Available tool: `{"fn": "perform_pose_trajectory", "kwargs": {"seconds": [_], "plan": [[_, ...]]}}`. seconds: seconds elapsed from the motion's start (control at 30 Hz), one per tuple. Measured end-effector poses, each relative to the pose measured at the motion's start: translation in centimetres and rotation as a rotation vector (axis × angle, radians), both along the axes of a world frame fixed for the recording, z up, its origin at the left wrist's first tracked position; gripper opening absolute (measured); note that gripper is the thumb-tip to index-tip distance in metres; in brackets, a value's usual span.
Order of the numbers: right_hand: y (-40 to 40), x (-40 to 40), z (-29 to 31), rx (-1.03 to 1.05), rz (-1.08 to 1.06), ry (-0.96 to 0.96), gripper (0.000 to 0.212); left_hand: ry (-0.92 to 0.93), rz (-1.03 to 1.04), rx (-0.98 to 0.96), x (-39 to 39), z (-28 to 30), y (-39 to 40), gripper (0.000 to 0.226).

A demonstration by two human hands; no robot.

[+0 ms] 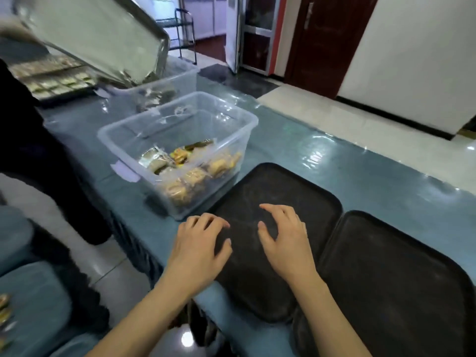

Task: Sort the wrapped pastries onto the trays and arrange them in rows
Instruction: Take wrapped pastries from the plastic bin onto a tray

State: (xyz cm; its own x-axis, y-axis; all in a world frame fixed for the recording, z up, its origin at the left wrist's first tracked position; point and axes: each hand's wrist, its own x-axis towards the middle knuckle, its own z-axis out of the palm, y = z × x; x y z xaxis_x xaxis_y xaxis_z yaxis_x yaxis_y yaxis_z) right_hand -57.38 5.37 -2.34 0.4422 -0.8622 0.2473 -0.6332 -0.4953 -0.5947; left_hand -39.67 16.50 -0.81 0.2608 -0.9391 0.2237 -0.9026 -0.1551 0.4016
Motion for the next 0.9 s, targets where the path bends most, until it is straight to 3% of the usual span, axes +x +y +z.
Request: {"fn": "perform_pose_trajectory", "kwargs": {"seconds": [0.33, 0.53, 0.7, 0.9], "plan": [[-5.6, 15.0, 2.7, 0.008, 0.128, -0.156, 0.037, -0.012, -0.008, 0.004, 14.6, 2.3, -2.3, 0.031], [-11.6, 21.3, 2.3, 0.04, 0.111, -0.18, 0.034, -0.103, -0.089, 0.084, 22.8, 3.3, -9.6, 0.035], [-17.9, 26.1, 1.6, 0.043, 0.072, -0.151, 0.031, -0.21, -0.141, 0.312, 29.4, 3.1, -18.2, 0.034], [-23.3, 29.4, 1.2, 0.037, 0.006, 0.092, 0.028, -0.333, -0.265, 0.503, 34.9, -0.2, -26.6, 0.033]]}}
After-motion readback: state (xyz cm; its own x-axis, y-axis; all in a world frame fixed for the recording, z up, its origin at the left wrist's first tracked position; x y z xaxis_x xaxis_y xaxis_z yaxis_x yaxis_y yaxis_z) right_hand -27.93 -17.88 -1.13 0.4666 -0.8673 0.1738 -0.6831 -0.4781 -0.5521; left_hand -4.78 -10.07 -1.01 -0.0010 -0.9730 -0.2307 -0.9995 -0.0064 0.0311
